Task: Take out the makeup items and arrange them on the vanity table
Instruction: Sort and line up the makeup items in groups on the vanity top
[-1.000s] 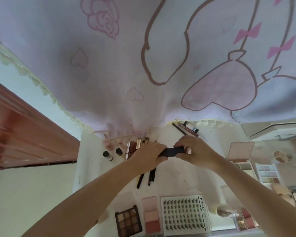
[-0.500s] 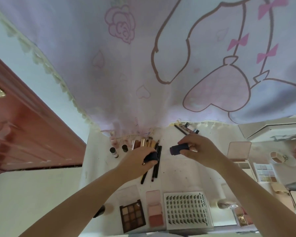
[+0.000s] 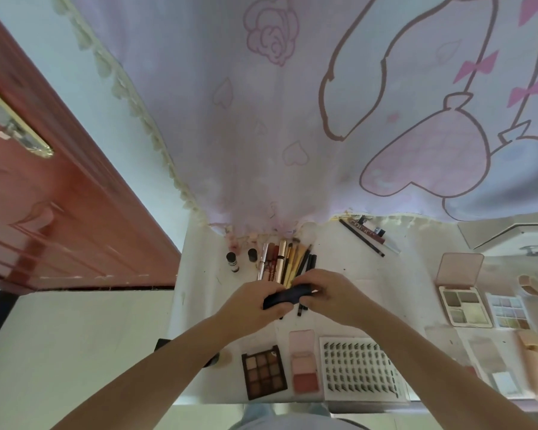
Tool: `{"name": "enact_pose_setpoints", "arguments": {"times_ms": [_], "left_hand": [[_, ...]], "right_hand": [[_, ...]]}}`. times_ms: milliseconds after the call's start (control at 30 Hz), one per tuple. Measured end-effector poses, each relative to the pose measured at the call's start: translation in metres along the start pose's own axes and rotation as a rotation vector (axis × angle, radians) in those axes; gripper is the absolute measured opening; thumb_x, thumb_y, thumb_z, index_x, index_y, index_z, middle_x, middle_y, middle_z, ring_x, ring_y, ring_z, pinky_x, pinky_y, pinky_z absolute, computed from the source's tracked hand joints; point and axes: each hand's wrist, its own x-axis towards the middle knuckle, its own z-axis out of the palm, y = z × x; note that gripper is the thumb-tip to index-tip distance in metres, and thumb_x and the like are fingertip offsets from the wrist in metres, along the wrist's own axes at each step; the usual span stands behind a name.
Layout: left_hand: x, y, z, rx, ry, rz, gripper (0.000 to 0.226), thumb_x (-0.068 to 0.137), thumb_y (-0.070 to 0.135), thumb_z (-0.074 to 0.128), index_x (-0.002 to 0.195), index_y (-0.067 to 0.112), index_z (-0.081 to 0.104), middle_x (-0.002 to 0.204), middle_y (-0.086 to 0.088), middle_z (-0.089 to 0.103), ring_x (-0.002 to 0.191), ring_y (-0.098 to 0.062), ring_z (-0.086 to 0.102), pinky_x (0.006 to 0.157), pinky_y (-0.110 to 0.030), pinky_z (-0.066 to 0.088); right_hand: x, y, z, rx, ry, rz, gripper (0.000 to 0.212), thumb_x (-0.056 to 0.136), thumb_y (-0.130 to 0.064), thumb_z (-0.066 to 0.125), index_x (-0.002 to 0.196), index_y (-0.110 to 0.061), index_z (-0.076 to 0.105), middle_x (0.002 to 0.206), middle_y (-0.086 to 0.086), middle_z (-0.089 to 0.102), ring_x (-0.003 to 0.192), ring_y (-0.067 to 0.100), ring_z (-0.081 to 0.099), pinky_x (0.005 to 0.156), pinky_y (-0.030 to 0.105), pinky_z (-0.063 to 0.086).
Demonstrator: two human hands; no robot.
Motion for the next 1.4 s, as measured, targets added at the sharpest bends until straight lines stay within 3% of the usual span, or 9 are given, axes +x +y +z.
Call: {"name": "enact_pose_setpoints", "arguments": {"times_ms": [167,267,367,500,600,967,1200,1333,1400], "left_hand": [[-0.004,-0.021,-0.015,0.174,-0.040,-0.133,0.020,0.090,0.034,0.051,0.090,0.016,0.059,0.063,0.013,0.042,0.055,0.003,0.038,0.052,-0.010,0.031],[-0.001,-0.040,-0.035,0.455,-0.123,-0.283,0.024,0.091,0.037,0.046,0.087,0.015,0.054,0.067,0.008,0.046,0.065,-0.009,0.047,0.055,-0.016,0.031],[0.007,-0.055,-0.048,0.730,-0.240,-0.424,0.031,0.091,0.032,0.043,0.101,0.006,0.058,0.084,-0.004,0.051,0.081,-0.020,0.054,0.065,-0.024,0.036],[0.021,-0.061,-0.046,0.835,-0.402,-0.528,0.030,0.091,0.025,0.042,0.096,0.003,0.062,0.069,-0.002,0.046,0.060,-0.015,0.045,0.052,-0.022,0.028],[0.031,-0.062,-0.042,0.920,-0.425,-0.547,0.019,0.091,0.017,0.044,0.088,0.008,0.060,0.062,0.003,0.032,0.051,-0.012,0.030,0.047,-0.020,0.022],[0.046,-0.063,-0.028,1.037,-0.502,-0.497,0.022,0.090,0.014,0.047,0.108,0.008,0.059,0.064,0.002,0.036,0.052,-0.012,0.034,0.045,-0.021,0.021],[0.049,-0.053,-0.023,1.091,-0.508,-0.468,0.023,0.089,0.007,0.046,0.110,0.009,0.056,0.109,-0.004,0.054,0.068,-0.013,0.045,0.047,-0.020,0.022],[0.046,-0.050,-0.021,1.107,-0.478,-0.491,0.023,0.090,0.008,0.048,0.111,0.011,0.057,0.069,0.002,0.038,0.058,-0.010,0.036,0.049,-0.020,0.023],[0.044,-0.048,-0.022,1.130,-0.442,-0.467,0.024,0.090,0.010,0.049,0.114,0.009,0.054,0.077,-0.001,0.044,0.065,-0.012,0.043,0.053,-0.020,0.027]], "right_hand": [[0.012,0.011,0.020,0.088,-0.029,0.127,0.041,0.088,-0.009,0.053,0.128,-0.013,0.047,0.122,0.004,0.054,0.101,0.007,0.050,0.079,0.003,0.041],[0.018,0.035,0.026,0.000,0.027,0.296,0.040,0.091,-0.014,0.049,0.130,-0.012,0.046,0.131,0.006,0.050,0.117,0.017,0.049,0.097,0.021,0.038],[0.022,0.066,0.030,-0.189,0.070,0.458,0.044,0.093,-0.018,0.045,0.136,-0.010,0.037,0.142,0.008,0.037,0.130,0.023,0.037,0.106,0.028,0.030],[0.030,0.090,0.033,-0.437,-0.015,0.540,0.053,0.096,-0.033,0.034,0.143,-0.013,0.019,0.154,0.009,0.009,0.142,0.026,0.008,0.114,0.037,0.014],[0.035,0.098,0.036,-0.454,-0.117,0.595,0.057,0.097,-0.037,0.029,0.145,-0.016,0.009,0.155,0.009,-0.004,0.142,0.028,-0.003,0.115,0.040,0.009],[0.031,0.109,0.043,-0.447,-0.144,0.591,0.063,0.096,-0.037,0.034,0.145,-0.017,0.001,0.154,0.008,-0.012,0.142,0.027,-0.009,0.116,0.038,0.003],[0.028,0.113,0.039,-0.431,-0.171,0.554,0.063,0.095,-0.035,0.036,0.145,-0.018,0.001,0.154,0.008,-0.012,0.142,0.027,-0.009,0.116,0.037,0.003],[0.027,0.113,0.037,-0.420,-0.175,0.542,0.062,0.096,-0.033,0.036,0.145,-0.018,0.004,0.154,0.008,-0.011,0.142,0.027,-0.008,0.116,0.037,0.003],[0.027,0.112,0.034,-0.417,-0.183,0.536,0.059,0.096,-0.033,0.036,0.145,-0.017,0.007,0.155,0.008,-0.009,0.142,0.027,-0.007,0.116,0.036,0.005]]}}
